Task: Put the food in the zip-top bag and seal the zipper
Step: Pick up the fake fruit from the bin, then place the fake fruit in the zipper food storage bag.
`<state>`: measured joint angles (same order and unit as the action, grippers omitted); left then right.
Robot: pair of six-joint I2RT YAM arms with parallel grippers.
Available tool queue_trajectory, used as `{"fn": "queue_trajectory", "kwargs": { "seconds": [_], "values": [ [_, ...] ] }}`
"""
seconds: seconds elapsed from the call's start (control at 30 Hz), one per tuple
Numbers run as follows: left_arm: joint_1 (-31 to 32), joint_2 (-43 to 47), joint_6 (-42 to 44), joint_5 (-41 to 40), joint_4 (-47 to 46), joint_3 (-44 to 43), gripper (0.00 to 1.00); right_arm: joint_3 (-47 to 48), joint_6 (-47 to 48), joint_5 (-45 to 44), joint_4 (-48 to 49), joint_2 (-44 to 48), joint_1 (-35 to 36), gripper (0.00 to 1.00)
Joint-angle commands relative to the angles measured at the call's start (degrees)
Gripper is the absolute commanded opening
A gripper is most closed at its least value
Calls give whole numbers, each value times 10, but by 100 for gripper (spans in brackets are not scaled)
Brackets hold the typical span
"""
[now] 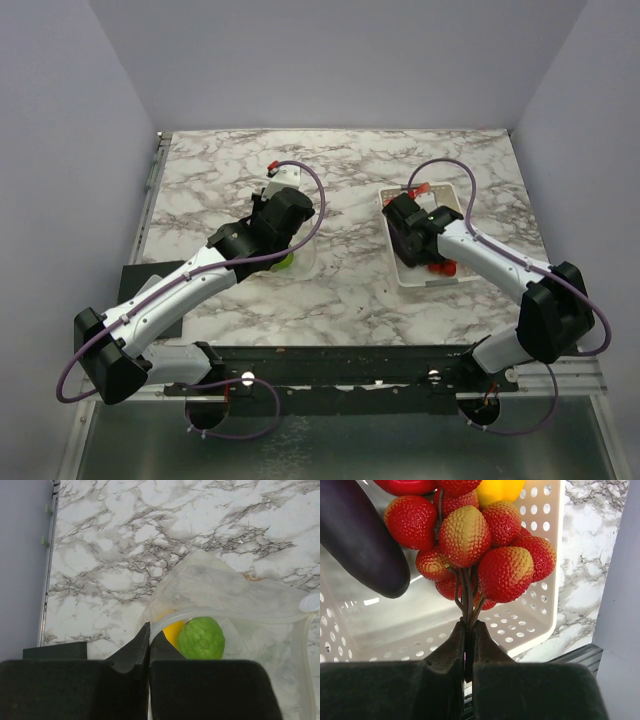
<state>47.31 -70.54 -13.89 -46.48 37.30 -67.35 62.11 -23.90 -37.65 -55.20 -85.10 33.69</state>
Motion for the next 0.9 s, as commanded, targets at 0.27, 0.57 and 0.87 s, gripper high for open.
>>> {"fn": "queue_trajectory", "kwargs": {
  "seconds": [0.27,0.57,0.87],
  "values": [
    [-3,7,1,6,-12,6,0,91,30,-4,-28,81,-3,1],
    [-4,8,1,3,-11,6,0,140,64,71,-6,143,-3,1],
    [-4,8,0,3,-12,6,0,183,92,245,26,186,-3,1]
  ]
}}
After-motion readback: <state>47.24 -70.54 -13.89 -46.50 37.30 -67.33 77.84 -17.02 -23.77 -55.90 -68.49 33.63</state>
